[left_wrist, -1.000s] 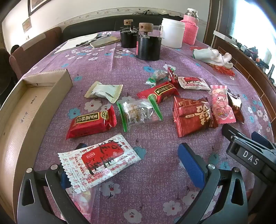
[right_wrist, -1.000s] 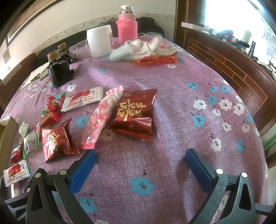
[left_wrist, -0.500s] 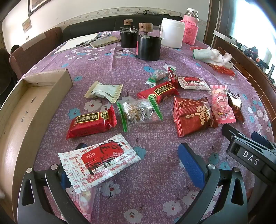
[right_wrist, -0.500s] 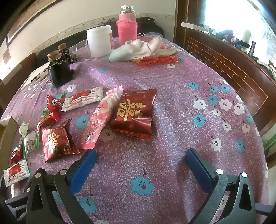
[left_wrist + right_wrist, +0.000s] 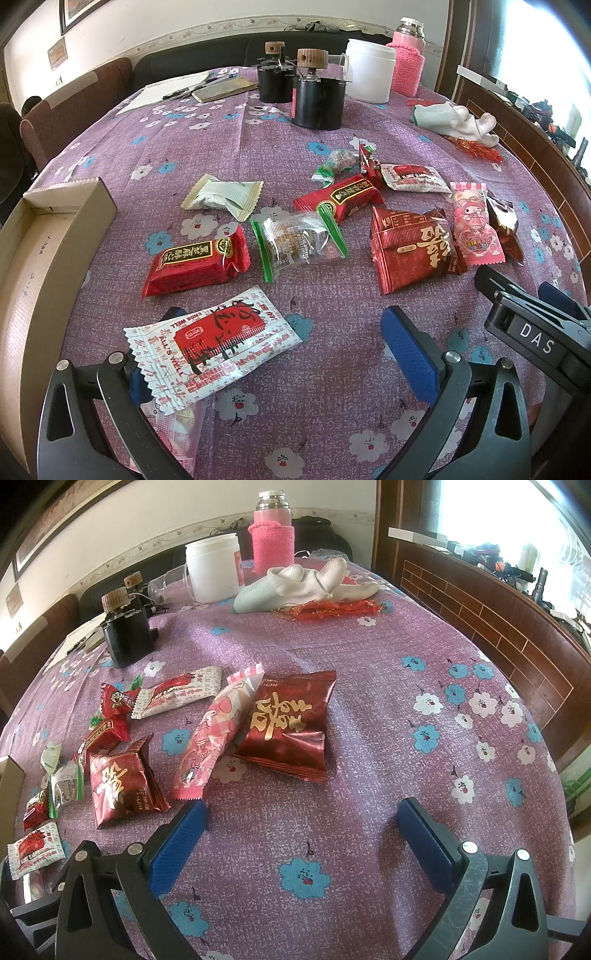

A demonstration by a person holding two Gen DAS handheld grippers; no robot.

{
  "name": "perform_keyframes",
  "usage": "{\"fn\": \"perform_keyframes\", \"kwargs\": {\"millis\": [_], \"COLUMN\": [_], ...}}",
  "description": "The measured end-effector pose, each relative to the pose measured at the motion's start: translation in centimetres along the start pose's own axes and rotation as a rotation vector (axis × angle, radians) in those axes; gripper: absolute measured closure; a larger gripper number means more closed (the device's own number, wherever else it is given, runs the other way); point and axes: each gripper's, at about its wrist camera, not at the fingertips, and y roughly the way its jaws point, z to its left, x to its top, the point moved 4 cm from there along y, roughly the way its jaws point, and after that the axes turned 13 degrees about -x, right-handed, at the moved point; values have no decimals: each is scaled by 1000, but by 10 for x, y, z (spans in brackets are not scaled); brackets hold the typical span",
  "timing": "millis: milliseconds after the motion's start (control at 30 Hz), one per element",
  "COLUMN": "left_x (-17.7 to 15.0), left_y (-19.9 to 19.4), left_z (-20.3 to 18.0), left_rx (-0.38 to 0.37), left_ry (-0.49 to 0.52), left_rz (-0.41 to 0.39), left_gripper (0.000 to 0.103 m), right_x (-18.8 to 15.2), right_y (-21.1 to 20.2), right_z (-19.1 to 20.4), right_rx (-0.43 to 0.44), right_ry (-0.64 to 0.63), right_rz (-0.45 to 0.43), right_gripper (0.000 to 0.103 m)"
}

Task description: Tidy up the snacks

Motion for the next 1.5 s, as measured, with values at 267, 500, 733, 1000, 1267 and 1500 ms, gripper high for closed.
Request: {"fn": "perform_keyframes", "kwargs": {"millis": [267, 500, 733, 1000, 1267, 1500], "left_x": [-1, -4, -14, -36, -58, -62], "left_y": [-3, -11, -19, -54, -226, -333], "left_z": [-1, -3, -8, -20, 21, 58], "left_rx": [0, 0, -41, -219, -211, -112], "left_ry": [0, -1, 49, 67, 129, 206], "left_rz": [0, 1, 67, 81, -382, -511], "left_gripper": [0, 0, 0, 0, 0, 0], "right_x": [1, -10, -11, -10, -14, -9], "right_y": [1, -7, -7, -8, -19, -108], "right_z": [1, -3, -2, -2, 16, 32], "right_rx": [8, 30, 26, 27, 31, -123], "right_ry": [-8, -29, -32, -29, -125, -200], "right_rz": [2, 38, 40, 34, -19, -260], "right_gripper": [0, 0, 0, 0, 0, 27]}}
